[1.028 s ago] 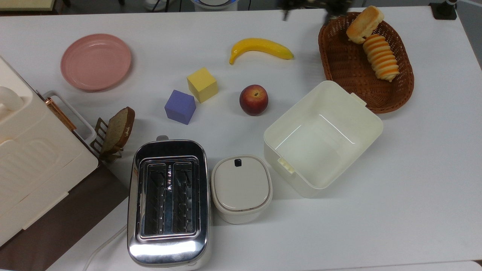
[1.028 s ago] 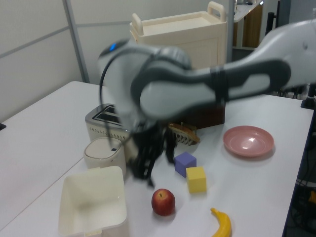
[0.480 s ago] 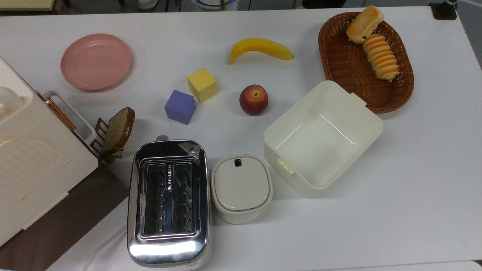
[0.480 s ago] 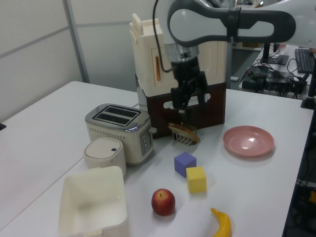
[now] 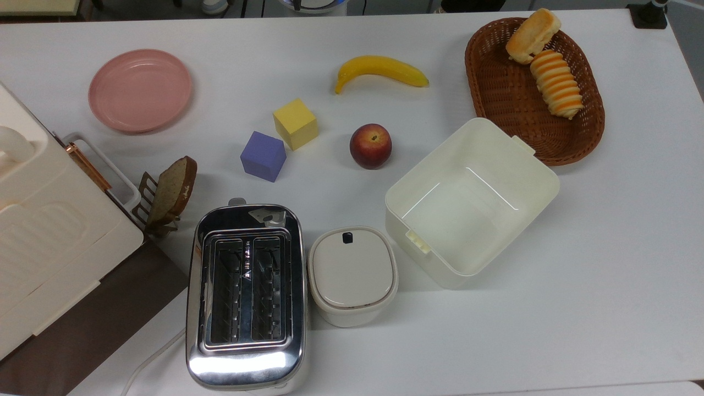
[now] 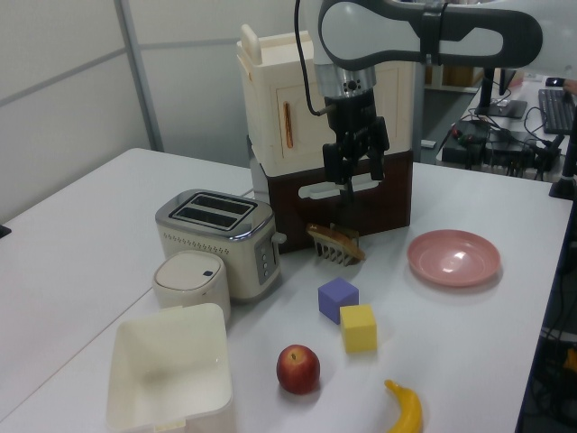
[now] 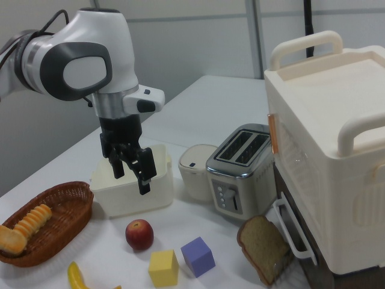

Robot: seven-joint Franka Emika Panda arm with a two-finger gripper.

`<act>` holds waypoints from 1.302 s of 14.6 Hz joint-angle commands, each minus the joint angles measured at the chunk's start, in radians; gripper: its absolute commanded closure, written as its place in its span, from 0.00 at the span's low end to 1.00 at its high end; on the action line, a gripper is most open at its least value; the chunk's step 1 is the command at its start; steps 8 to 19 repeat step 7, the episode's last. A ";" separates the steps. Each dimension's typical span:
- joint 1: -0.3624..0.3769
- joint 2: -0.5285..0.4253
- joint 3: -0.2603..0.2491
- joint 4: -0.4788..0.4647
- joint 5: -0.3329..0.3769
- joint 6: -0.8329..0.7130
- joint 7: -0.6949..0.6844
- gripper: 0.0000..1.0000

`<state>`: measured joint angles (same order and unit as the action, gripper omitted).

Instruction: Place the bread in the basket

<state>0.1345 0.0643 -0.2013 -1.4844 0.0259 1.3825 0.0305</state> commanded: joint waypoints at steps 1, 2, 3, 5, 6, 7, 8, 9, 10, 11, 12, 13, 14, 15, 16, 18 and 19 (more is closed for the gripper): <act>0.002 -0.014 -0.003 0.001 -0.006 -0.007 -0.009 0.00; -0.007 -0.014 -0.003 0.001 -0.007 -0.005 -0.011 0.00; -0.018 -0.011 -0.001 0.004 -0.003 -0.003 -0.011 0.00; -0.018 -0.017 0.002 0.006 0.000 -0.010 -0.011 0.00; -0.018 -0.017 0.002 0.006 0.002 -0.010 -0.011 0.00; -0.015 -0.017 0.003 0.006 0.000 -0.005 -0.011 0.00; -0.015 -0.017 0.003 0.006 0.000 -0.005 -0.011 0.00; -0.015 -0.017 0.003 0.006 0.000 -0.005 -0.011 0.00; -0.015 -0.017 0.003 0.006 0.000 -0.005 -0.011 0.00; -0.015 -0.017 0.003 0.006 0.000 -0.005 -0.011 0.00; -0.015 -0.017 0.003 0.006 0.000 -0.005 -0.011 0.00; -0.015 -0.017 0.003 0.006 0.000 -0.005 -0.011 0.00; -0.015 -0.017 0.003 0.006 0.000 -0.005 -0.011 0.00; -0.015 -0.017 0.003 0.006 0.000 -0.005 -0.011 0.00; -0.015 -0.017 0.003 0.006 0.000 -0.005 -0.011 0.00; -0.015 -0.017 0.003 0.006 0.000 -0.005 -0.011 0.00; -0.015 -0.017 0.003 0.006 0.000 -0.005 -0.011 0.00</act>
